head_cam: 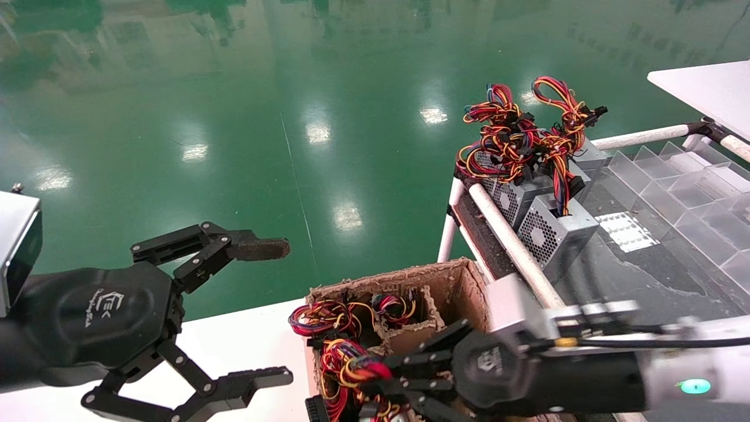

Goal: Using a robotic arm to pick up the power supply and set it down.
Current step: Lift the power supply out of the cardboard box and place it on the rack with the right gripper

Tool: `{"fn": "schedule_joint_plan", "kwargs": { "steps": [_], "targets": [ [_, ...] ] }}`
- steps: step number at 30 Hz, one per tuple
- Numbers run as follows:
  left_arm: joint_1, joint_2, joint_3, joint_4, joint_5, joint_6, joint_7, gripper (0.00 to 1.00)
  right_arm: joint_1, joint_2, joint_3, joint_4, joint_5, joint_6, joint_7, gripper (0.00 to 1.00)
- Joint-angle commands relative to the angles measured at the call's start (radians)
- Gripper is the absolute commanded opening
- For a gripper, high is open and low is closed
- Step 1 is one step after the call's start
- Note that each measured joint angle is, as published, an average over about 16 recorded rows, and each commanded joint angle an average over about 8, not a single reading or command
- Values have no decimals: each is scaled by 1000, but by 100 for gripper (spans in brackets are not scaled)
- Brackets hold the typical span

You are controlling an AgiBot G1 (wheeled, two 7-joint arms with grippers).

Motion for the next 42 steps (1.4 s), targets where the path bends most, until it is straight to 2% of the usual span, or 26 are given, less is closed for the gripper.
{"fn": "schedule_joint_plan", "kwargs": {
  "steps": [1,10,19,29,42],
  "targets": [
    [0,0,0,0,0,0,0,100,-5,36,24,59,35,8,16,0],
    [0,0,1,0,-1,0,0,100,-51,190,130,261,145,120,57,0],
    [0,-1,1,0,-1,-1,1,100,-105,301,246,311,262,191,-2,0],
    [0,-1,2,0,-1,-1,1,100,-123,437,353,268,326,205,-80,0],
    [-1,-1,3,0,-2,-1,1,100,-170,600,403,58,286,217,-170,0]
  ]
}}
